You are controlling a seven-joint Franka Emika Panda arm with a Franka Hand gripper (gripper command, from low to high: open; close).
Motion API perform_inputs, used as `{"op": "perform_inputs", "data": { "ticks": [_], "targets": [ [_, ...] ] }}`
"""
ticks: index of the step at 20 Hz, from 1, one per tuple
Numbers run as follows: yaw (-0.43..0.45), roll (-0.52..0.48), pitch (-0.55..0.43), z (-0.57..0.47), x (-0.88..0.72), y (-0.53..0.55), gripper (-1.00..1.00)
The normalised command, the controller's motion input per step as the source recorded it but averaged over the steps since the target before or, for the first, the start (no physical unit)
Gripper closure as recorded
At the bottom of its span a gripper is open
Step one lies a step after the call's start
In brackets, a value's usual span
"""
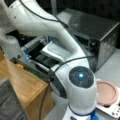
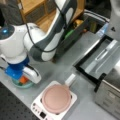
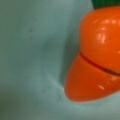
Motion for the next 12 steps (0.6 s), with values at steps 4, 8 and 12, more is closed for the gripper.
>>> {"op": "perform_inputs", "data": {
  "ticks": [4, 8, 12],
  "targets": [
    [-0.027, -0.009, -0.161, 0.04, -0.31, 0.01, -1.0],
    [-0.036, 0.02, -0.144, 0.05, -0.33, 0.01, -1.0],
    [-0.044, 0.018, -0.123, -0.07, -0.3, -0.07, -1.0]
  ]
}}
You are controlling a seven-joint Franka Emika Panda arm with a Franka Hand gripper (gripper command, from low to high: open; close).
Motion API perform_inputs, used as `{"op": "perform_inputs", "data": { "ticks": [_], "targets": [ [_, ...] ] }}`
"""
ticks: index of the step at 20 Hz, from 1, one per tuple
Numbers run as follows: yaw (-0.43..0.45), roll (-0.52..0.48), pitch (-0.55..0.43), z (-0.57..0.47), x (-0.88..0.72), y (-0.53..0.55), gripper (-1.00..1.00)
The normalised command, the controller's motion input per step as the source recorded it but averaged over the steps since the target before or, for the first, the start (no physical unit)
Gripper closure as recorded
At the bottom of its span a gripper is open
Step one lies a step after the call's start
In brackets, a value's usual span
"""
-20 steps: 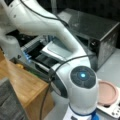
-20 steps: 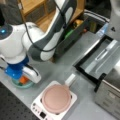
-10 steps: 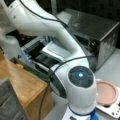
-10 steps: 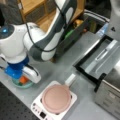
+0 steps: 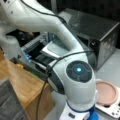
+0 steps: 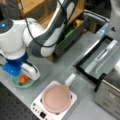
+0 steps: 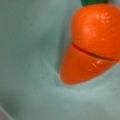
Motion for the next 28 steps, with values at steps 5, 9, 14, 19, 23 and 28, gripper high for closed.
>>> {"op": "perform_inputs", "data": {
  "ticks": [5, 9, 14, 19, 23, 28],
  "targets": [
    [-0.027, 0.019, -0.137, -0.19, -0.21, -0.15, -1.0],
    [0.019, 0.018, -0.166, -0.22, -0.11, -0.13, -1.0],
    [0.037, 0.012, -0.171, -0.24, -0.08, -0.06, -1.0],
    [0.04, 0.025, -0.173, -0.2, -0.09, 0.01, -1.0],
    [0.043, 0.032, -0.173, -0.19, -0.12, 0.02, -1.0],
    [0.037, 0.033, -0.157, -0.17, -0.15, 0.0, -1.0]
  ]
}}
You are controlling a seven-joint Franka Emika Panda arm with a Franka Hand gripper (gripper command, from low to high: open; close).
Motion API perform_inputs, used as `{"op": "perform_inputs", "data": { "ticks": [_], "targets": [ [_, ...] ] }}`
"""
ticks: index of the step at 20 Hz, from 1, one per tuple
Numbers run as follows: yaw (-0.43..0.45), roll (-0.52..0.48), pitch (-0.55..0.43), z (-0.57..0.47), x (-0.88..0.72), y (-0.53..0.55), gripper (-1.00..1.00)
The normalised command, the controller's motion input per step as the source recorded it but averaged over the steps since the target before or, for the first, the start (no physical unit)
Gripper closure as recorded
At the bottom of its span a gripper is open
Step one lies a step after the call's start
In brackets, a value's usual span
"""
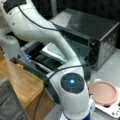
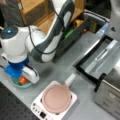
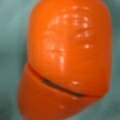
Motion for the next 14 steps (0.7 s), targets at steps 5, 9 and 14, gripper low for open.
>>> {"op": "perform_inputs", "data": {
  "ticks": [5, 9, 14],
  "targets": [
    [0.039, 0.027, -0.184, -0.2, -0.16, 0.02, -1.0],
    [0.038, 0.03, -0.172, -0.2, -0.17, 0.02, -1.0],
    [0.037, 0.031, -0.168, -0.2, -0.18, 0.02, -1.0]
  ]
}}
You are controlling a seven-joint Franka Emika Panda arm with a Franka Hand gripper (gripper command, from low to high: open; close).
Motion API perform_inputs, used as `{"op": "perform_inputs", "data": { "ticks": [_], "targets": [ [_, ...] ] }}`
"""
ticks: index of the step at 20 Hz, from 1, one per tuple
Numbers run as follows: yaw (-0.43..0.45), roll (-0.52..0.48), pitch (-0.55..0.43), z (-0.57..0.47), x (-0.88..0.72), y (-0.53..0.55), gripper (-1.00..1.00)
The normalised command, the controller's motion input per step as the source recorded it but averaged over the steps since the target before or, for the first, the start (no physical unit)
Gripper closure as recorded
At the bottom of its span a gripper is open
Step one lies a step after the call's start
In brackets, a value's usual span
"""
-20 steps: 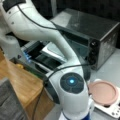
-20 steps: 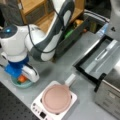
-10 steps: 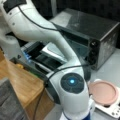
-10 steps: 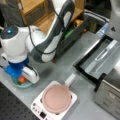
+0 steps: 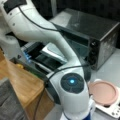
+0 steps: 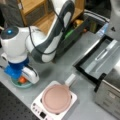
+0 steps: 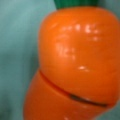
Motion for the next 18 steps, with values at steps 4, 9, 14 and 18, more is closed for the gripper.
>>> {"op": "perform_inputs", "data": {
  "ticks": [4, 9, 14, 18],
  "targets": [
    [0.037, 0.032, -0.167, -0.19, -0.18, 0.02, -1.0],
    [0.037, 0.032, -0.166, -0.19, -0.18, 0.02, -1.0],
    [0.037, 0.032, -0.166, -0.19, -0.18, 0.02, -1.0],
    [0.037, 0.032, -0.165, -0.19, -0.18, 0.02, -1.0]
  ]
}}
